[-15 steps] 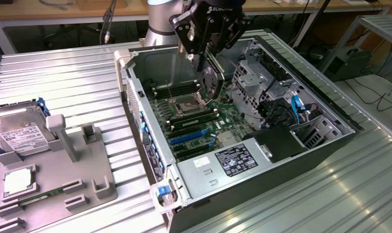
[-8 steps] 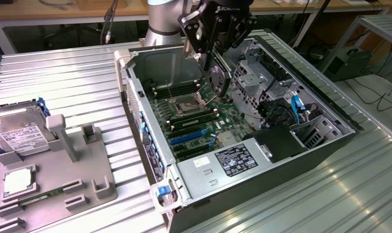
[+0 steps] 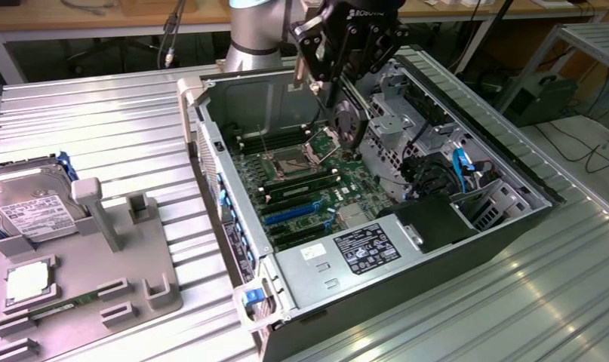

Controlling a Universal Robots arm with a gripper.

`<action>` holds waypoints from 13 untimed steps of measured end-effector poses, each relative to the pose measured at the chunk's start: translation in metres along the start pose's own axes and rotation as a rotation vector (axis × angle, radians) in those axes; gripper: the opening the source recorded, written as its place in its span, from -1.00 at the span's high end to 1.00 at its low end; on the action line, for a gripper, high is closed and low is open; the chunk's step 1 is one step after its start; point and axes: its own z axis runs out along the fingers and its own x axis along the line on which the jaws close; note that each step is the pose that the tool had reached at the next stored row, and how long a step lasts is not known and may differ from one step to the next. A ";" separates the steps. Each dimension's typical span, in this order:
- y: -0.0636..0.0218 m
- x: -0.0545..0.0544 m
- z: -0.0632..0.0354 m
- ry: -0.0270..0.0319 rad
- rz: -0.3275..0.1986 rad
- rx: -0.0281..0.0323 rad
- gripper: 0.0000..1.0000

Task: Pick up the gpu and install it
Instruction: 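Pick up the gpu and move the gpu toward the slot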

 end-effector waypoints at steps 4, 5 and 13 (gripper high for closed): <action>0.0000 -0.008 0.0001 0.0000 0.000 0.0001 0.44; 0.0001 -0.010 0.0001 0.0000 0.000 0.0000 0.44; 0.0001 -0.024 0.0004 0.0000 0.000 0.0000 0.44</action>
